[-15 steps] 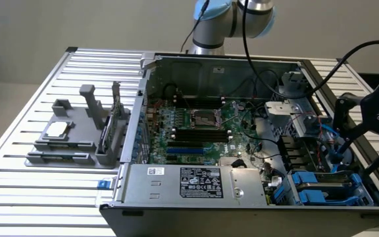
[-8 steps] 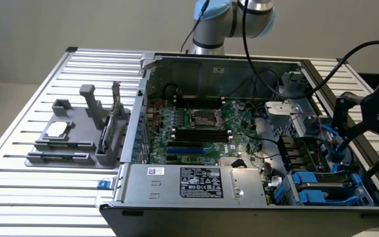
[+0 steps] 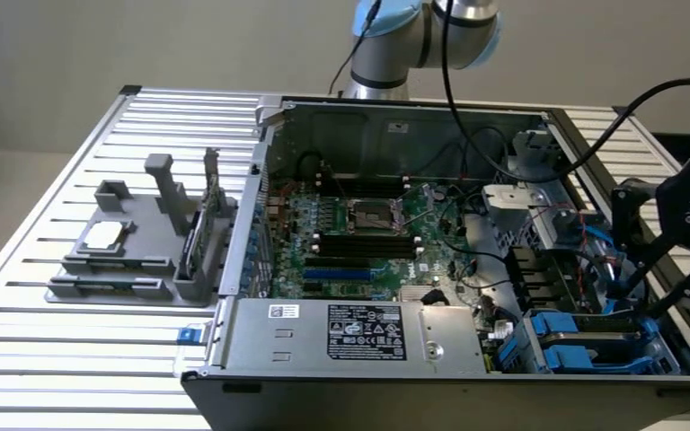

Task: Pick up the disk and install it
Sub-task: 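Insert the first disk wire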

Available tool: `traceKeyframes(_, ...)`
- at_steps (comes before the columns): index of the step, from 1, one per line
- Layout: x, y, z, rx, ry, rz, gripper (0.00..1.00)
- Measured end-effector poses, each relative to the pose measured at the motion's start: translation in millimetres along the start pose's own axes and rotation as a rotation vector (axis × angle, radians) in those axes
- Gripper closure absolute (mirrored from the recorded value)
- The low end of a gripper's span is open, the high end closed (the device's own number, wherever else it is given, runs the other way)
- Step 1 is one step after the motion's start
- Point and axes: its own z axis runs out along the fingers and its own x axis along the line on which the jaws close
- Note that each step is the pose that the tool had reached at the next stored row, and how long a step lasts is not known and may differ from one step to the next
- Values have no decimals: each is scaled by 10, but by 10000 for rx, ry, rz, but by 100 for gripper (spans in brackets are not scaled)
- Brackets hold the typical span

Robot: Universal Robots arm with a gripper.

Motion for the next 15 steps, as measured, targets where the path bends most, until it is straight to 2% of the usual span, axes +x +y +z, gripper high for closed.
traceKeyframes(7,1,1,23,75,73,1170,66)
traceKeyframes(15,-69,-50,80,94,101,1595,66)
